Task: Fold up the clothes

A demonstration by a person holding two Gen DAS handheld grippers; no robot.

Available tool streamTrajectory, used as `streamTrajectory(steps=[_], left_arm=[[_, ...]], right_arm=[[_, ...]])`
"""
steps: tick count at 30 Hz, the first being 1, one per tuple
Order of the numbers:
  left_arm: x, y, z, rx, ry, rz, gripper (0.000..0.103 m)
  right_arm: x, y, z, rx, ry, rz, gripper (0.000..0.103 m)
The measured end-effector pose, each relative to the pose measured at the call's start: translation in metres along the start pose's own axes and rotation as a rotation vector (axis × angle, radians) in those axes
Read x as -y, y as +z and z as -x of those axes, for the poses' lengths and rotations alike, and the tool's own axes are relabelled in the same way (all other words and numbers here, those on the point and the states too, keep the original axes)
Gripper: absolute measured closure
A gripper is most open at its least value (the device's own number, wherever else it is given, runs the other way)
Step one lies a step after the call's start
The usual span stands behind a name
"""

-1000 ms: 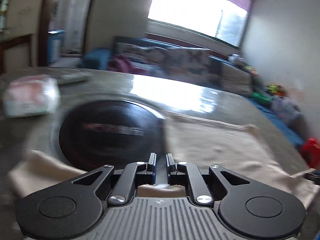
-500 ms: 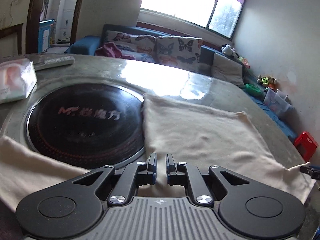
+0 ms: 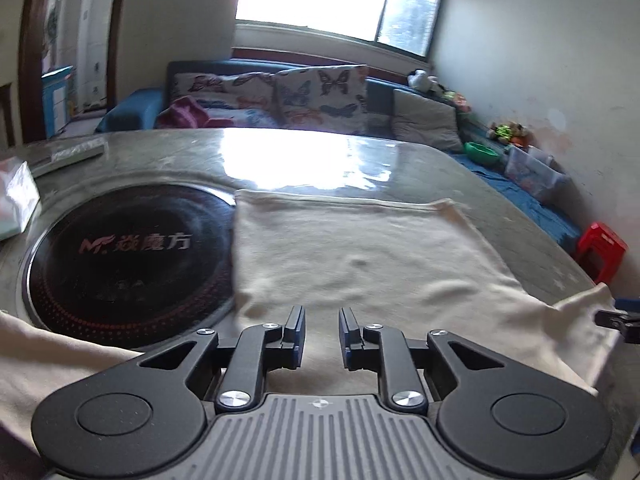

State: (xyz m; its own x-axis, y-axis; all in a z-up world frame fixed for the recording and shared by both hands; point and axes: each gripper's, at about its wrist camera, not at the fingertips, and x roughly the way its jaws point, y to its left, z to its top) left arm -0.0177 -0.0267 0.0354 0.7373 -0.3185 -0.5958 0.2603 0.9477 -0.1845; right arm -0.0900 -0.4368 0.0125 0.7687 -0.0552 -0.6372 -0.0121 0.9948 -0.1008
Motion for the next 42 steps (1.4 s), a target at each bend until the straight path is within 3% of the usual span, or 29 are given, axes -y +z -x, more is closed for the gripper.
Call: streamTrajectory(steps=[5, 11, 17, 20, 22, 23, 31, 36, 42], left_arm=[[0.034, -0.008, 0.005, -0.022, -0.096, -0.077, 0.083], [0.075, -0.011, 0.003, -0.016, -0.197, -0.15, 0.077], [0.109, -0.019, -0.006, -0.042, -0.259, -0.229, 0.077], [0.122, -0.025, -0.008, -0.056, -0.278, -0.273, 0.077], [0.129, -0.029, -0.008, -0.065, -0.289, -0.29, 0.077], [0.131, -0.03, -0.009, -0.069, -0.291, -0.295, 0.077], [0.147, -0.036, -0.014, -0.091, -0.321, -0.335, 0.077], [0.157, -0.044, -0.024, -0.117, -0.325, -0.357, 0.076], [0.147, -0.035, -0.016, -0.093, -0.342, -0.319, 0.074]], right_arm=[[0.014, -0.011, -0.001, -0.023, -0.02, -0.079, 0.026], [0.038, -0.019, 0.009, -0.012, -0.124, -0.125, 0.032], [0.058, -0.026, 0.007, -0.025, -0.112, -0.225, 0.046], [0.058, -0.024, 0.005, -0.014, -0.096, -0.236, 0.059], [0.06, -0.023, 0.005, -0.004, -0.079, -0.249, 0.092], [0.062, -0.022, 0.005, 0.001, -0.068, -0.257, 0.094], [0.071, 0.0, 0.019, 0.101, -0.092, -0.22, 0.095], [0.07, -0.002, 0.008, 0.072, -0.084, -0.216, 0.095], [0.069, 0.016, 0.029, 0.123, -0.04, -0.211, 0.095]])
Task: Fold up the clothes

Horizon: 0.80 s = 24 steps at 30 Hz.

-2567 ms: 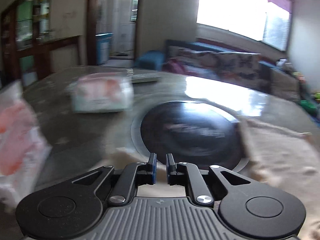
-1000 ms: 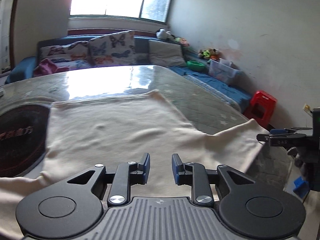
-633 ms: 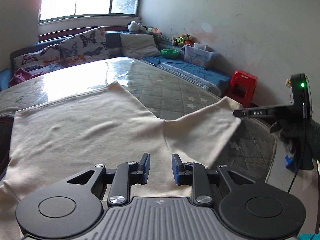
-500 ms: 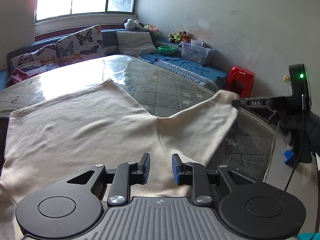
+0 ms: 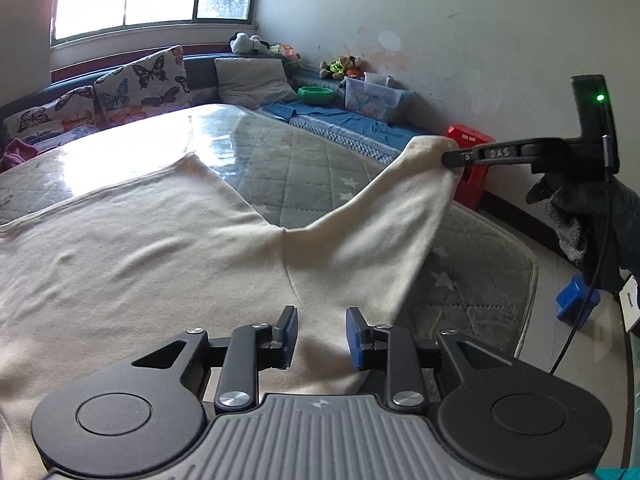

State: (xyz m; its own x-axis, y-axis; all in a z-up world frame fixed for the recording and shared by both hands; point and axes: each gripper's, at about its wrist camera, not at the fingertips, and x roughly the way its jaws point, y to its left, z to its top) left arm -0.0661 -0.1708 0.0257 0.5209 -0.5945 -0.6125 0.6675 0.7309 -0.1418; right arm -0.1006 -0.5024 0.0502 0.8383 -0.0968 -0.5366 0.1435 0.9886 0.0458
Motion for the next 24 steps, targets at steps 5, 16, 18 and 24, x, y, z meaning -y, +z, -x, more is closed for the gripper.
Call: streamTrajectory(steps=[5, 16, 18, 24], left_arm=[[-0.018, 0.002, 0.016, 0.04, 0.036, 0.038, 0.068], [-0.067, -0.015, 0.064, 0.108, 0.165, 0.14, 0.062], [-0.081, -0.021, 0.077, 0.128, 0.195, 0.171, 0.061], [-0.112, -0.04, 0.111, 0.172, 0.276, 0.252, 0.061]], right_arm=[[-0.029, 0.038, 0.029, 0.071, 0.112, 0.065, 0.095], [-0.156, 0.078, 0.044, 0.103, 0.401, 0.29, 0.095], [-0.178, 0.079, 0.044, 0.096, 0.45, 0.321, 0.095], [-0.264, 0.059, 0.039, 0.029, 0.604, 0.45, 0.095]])
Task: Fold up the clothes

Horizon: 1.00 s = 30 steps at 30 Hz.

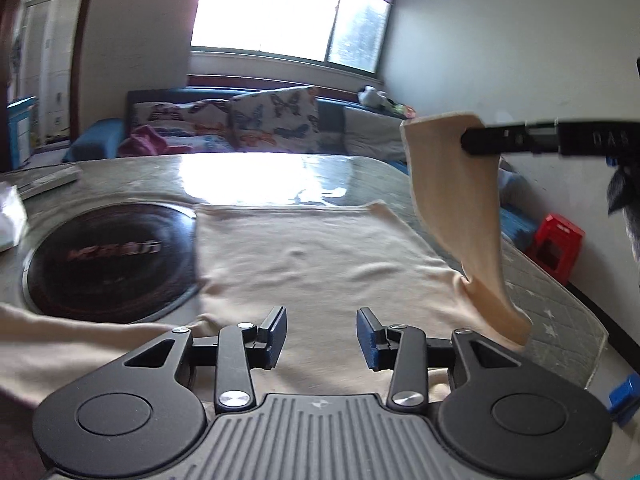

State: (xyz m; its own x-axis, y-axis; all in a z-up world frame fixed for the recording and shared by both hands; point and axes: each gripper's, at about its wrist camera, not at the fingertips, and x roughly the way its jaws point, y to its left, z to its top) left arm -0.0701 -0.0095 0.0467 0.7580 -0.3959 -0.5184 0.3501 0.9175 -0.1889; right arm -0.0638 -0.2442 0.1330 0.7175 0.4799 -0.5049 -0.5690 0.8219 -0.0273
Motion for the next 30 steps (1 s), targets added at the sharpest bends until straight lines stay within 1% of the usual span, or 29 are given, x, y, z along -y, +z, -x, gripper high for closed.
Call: streamTrajectory(steps=[3, 5, 6, 8, 10, 11, 14, 15, 19, 21, 22, 23, 24, 27, 29, 30], left_arm=[[-0.01, -0.006, 0.005, -0.006, 0.023, 0.022, 0.061], [-0.014, -0.01, 0.006, -0.016, 0.034, 0.032, 0.061], [-0.015, -0.012, 0.006, -0.021, 0.037, 0.036, 0.061], [-0.016, -0.015, 0.006, -0.027, 0.038, 0.039, 0.061], [-0.016, -0.016, 0.006, -0.03, 0.041, 0.04, 0.061], [-0.016, -0.015, 0.006, -0.031, 0.043, 0.04, 0.061], [-0.015, -0.015, 0.006, -0.027, 0.05, 0.033, 0.061], [-0.013, -0.014, 0.005, -0.026, 0.054, 0.028, 0.061], [-0.009, -0.014, -0.002, -0.039, 0.065, 0.016, 0.063], [-0.007, -0.015, -0.006, -0.05, 0.073, 0.008, 0.063], [-0.006, -0.015, -0.009, -0.055, 0.076, 0.004, 0.065], [-0.004, -0.016, -0.011, -0.06, 0.08, 0.0, 0.068], [-0.003, -0.016, -0.012, -0.062, 0.087, -0.009, 0.069], [0.001, -0.017, -0.015, -0.073, 0.116, -0.036, 0.074], [0.001, -0.018, -0.017, -0.084, 0.132, -0.037, 0.078], [0.001, -0.018, -0.018, -0.086, 0.141, -0.039, 0.079]], right_arm=[[-0.025, -0.003, -0.016, -0.043, 0.078, 0.029, 0.095], [-0.033, -0.006, -0.022, -0.054, 0.095, 0.035, 0.086], [-0.04, -0.012, -0.024, -0.071, 0.111, 0.052, 0.083], [-0.042, -0.021, -0.023, -0.082, 0.103, 0.075, 0.079], [-0.039, -0.03, -0.017, -0.095, 0.085, 0.072, 0.068], [-0.036, -0.034, -0.015, -0.102, 0.075, 0.069, 0.066], [-0.02, -0.056, -0.003, -0.148, -0.004, 0.051, 0.059], [-0.013, -0.065, 0.002, -0.164, -0.029, 0.047, 0.054], [0.006, -0.102, 0.02, -0.227, -0.136, 0.046, 0.053], [0.013, -0.116, 0.026, -0.254, -0.152, 0.018, 0.052], [0.016, -0.123, 0.028, -0.263, -0.155, 0.004, 0.052], [0.018, -0.129, 0.03, -0.268, -0.161, -0.004, 0.052], [0.02, -0.134, 0.031, -0.271, -0.165, -0.013, 0.05], [0.028, -0.139, 0.033, -0.247, -0.159, -0.061, 0.048], [0.033, -0.137, 0.033, -0.208, -0.16, -0.108, 0.048], [0.035, -0.136, 0.032, -0.188, -0.16, -0.132, 0.049]])
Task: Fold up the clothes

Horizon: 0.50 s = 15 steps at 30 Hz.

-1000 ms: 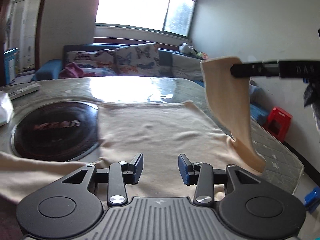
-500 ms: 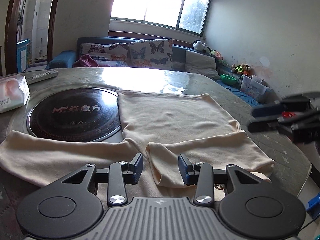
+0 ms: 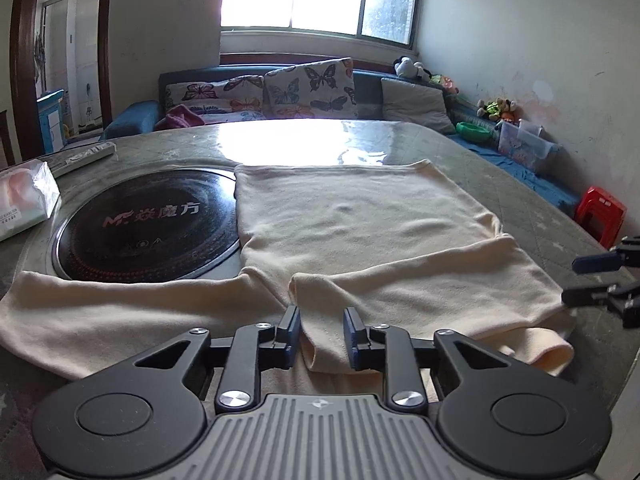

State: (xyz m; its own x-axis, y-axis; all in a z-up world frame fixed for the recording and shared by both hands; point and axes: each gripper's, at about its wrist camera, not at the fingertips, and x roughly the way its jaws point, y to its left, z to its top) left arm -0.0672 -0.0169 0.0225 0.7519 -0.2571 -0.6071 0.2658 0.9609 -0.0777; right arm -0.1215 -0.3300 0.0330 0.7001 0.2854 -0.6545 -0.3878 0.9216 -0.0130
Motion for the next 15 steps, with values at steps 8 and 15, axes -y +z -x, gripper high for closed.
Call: streamTrajectory(steps=[8, 15], left_arm=[[0.001, 0.013, 0.006, 0.042, 0.012, 0.004, 0.079], [0.006, 0.016, -0.015, 0.033, -0.033, 0.004, 0.079]], right_arm=[[-0.005, 0.026, -0.036, 0.054, 0.04, 0.004, 0.063], [-0.012, 0.033, -0.064, 0.033, 0.04, 0.059, 0.067]])
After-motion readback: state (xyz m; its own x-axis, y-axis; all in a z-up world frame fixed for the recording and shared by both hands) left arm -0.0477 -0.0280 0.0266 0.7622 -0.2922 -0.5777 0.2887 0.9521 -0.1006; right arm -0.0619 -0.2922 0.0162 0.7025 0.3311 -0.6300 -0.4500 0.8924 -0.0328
